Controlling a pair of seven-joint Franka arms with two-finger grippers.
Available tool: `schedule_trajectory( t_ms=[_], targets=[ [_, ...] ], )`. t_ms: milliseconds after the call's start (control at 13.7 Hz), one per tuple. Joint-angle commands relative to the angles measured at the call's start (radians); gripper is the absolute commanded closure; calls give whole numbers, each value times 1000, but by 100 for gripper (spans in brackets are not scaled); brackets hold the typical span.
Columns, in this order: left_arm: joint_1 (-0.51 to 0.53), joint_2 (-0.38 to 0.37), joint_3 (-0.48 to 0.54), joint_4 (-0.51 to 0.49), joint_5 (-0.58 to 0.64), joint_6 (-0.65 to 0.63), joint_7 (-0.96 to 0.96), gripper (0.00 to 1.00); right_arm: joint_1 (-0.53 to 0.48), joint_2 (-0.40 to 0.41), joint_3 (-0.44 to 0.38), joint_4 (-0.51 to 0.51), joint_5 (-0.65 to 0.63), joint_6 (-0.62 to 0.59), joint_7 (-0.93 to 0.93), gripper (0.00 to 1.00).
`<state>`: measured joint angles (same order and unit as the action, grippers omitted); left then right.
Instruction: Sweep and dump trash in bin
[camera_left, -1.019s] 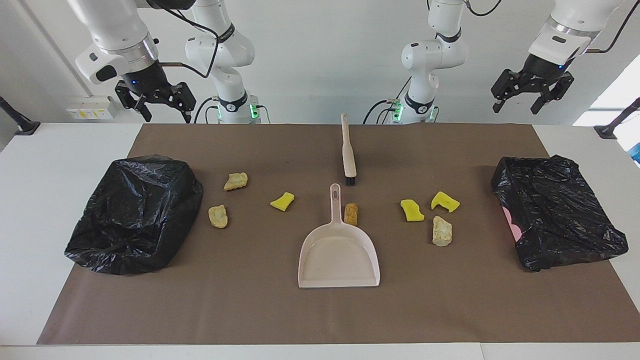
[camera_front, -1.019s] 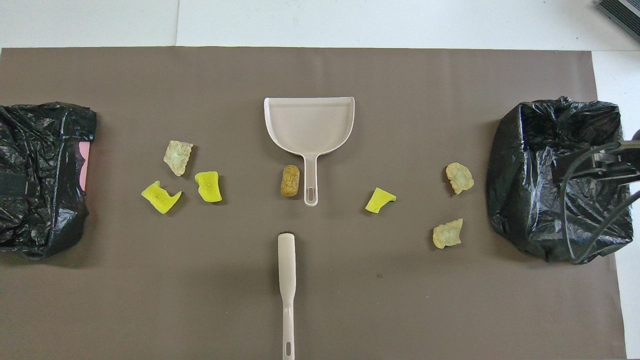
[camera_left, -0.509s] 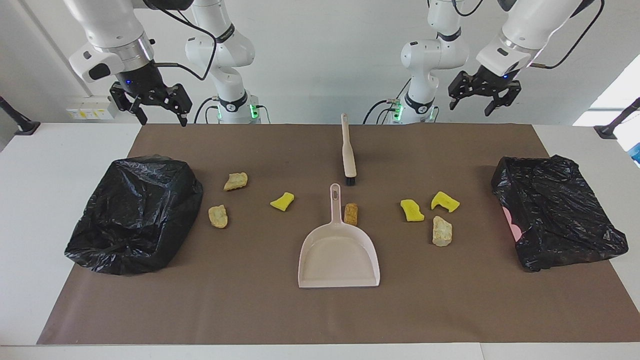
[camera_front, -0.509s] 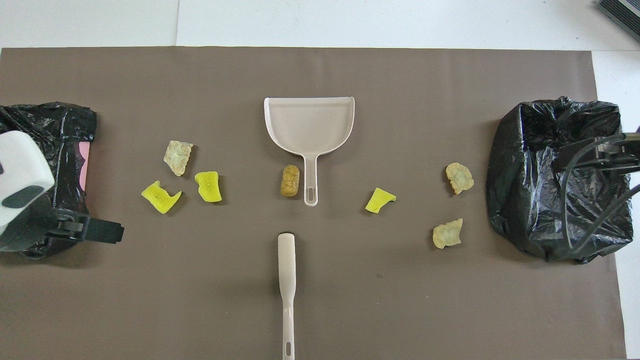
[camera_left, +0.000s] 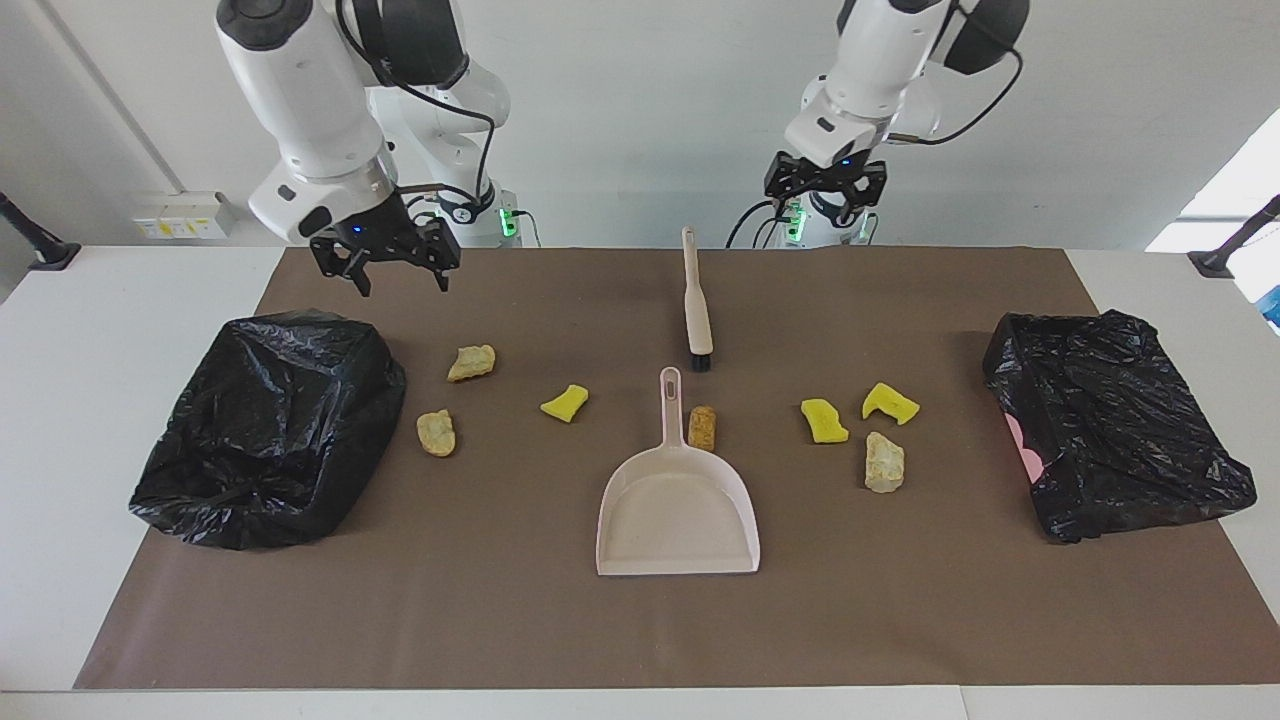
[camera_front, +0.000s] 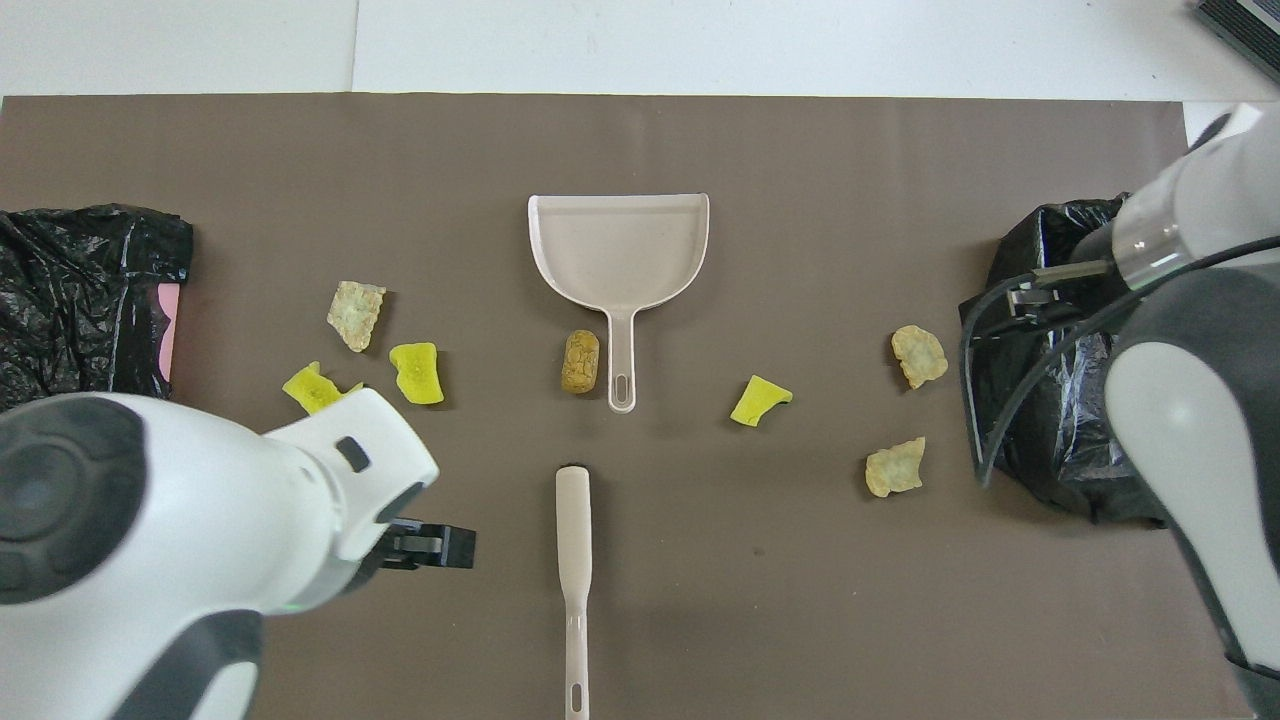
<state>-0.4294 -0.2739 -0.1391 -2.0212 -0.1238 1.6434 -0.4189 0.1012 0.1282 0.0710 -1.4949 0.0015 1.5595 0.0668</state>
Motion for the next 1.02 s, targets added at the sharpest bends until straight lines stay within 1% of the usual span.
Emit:
schedule_trajectory(
  t_ms=[0, 73, 146, 218, 291, 364, 437, 509, 655, 800, 946],
  targets=[
    [-144, -24, 19, -140, -5, 125, -147, 0, 46, 66, 1, 10, 26, 78, -1, 0],
    [-199, -18, 18, -181, -7, 163, -200, 0, 72, 88, 1, 10, 32, 109, 1, 0],
    [-265, -18, 18, -244, -7, 223, -256, 0, 101, 109, 1, 10, 35, 138, 13, 0],
    [-329, 4, 18, -293, -7, 278, -303, 0, 126, 137, 1, 10, 35, 171, 57, 0],
    [-398, 53, 16, -333, -7, 353, -372, 0, 144, 157, 1, 10, 32, 212, 91, 0],
    [-438, 79, 16, -373, -7, 448, -427, 0, 165, 175, 1, 10, 32, 244, 100, 0],
    [-453, 109, 16, -398, -8, 522, -458, 0, 201, 197, 1, 12, 35, 270, 120, 0],
    [-456, 122, 16, -410, -7, 550, -468, 0, 236, 215, 1, 13, 34, 299, 163, 0],
    [-442, 122, 19, -419, -7, 547, -451, 0, 267, 250, 1, 13, 12, 326, 232, 0],
    [-405, 116, 21, -445, -8, 533, -440, 0, 339, 280, -4, 16, 9, 347, 274, 0],
    [-379, 111, 19, -462, -8, 535, -387, 0, 356, 315, 0, 19, -40, 363, 353, 0]
  ],
)
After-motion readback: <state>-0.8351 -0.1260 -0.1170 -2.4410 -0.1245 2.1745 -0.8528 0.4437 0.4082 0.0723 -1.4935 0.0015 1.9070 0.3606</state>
